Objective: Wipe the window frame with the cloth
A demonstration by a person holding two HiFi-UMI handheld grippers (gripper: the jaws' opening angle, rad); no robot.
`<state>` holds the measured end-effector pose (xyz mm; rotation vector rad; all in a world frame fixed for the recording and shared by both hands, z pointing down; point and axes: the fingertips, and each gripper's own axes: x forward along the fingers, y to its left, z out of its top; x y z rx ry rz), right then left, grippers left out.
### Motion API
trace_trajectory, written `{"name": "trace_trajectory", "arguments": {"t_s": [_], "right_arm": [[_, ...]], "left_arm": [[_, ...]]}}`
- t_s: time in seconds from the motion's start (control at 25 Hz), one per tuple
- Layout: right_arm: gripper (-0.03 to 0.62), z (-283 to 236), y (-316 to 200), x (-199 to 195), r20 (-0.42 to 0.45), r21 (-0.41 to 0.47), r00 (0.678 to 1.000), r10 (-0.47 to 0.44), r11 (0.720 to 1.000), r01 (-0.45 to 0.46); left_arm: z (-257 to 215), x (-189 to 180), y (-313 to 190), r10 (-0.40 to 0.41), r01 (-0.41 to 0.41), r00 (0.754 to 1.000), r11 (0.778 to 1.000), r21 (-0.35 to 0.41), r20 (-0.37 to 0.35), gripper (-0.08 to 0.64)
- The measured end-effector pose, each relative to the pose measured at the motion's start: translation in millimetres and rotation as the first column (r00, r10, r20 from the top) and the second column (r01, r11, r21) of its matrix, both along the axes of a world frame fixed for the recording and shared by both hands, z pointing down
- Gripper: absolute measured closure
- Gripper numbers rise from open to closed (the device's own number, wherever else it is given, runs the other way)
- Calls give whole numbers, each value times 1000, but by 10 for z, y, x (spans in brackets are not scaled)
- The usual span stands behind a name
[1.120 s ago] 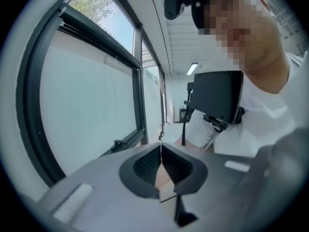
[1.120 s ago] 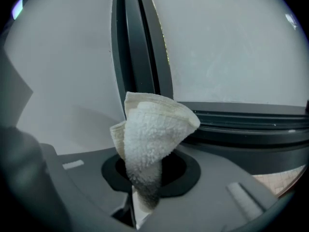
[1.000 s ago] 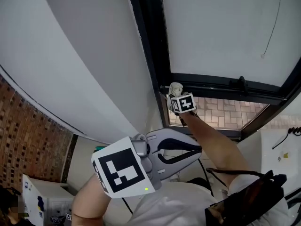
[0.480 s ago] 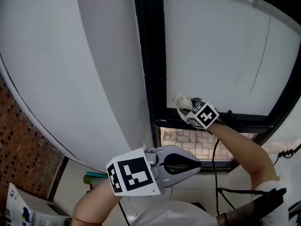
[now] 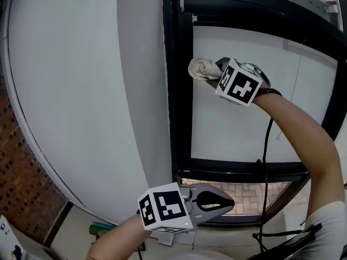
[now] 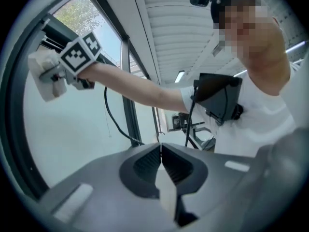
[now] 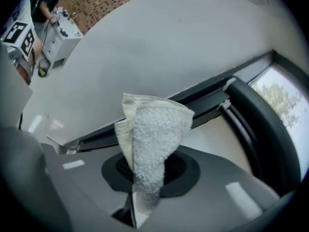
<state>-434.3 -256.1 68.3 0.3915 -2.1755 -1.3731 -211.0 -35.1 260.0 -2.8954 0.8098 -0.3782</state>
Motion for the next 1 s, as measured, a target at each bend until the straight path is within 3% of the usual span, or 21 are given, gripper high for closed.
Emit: {"name": "trace_trajectory", "arguments": {"t_s": [0.12, 0.24, 0.4, 0.48, 0.76, 0.88, 1.0], "right_arm": [[522, -649, 35, -106, 32, 170, 999, 25, 985, -30], [522, -1237, 83, -167, 71, 321, 995, 65, 943, -85], [522, -1726, 106, -305, 128, 433, 986, 111, 888, -156], [522, -1764, 73, -385, 123, 477, 983, 139, 860, -181], [522, -1472, -100, -639, 65, 541, 976, 206, 815, -208], [522, -1297, -124, -688, 57, 584, 973, 222, 784, -213], [522, -1045, -83, -700, 30, 591, 973, 230, 781, -203]], "left_arm": [[18, -11, -14, -9, 9, 1000, 1000, 0, 1, 535], [41, -39, 4, -17, 17, 1000, 1000, -4, -3, 535], [63, -75, 53, -30, 30, 1000, 1000, -8, -5, 535], [81, -68, 95, -34, 34, 999, 999, -11, -9, 535], [110, -154, 147, -81, 81, 997, 997, -18, -15, 535], [128, -171, 185, -97, 96, 995, 995, -19, -20, 535], [159, -174, 218, -102, 102, 994, 994, -25, -25, 535]]}}
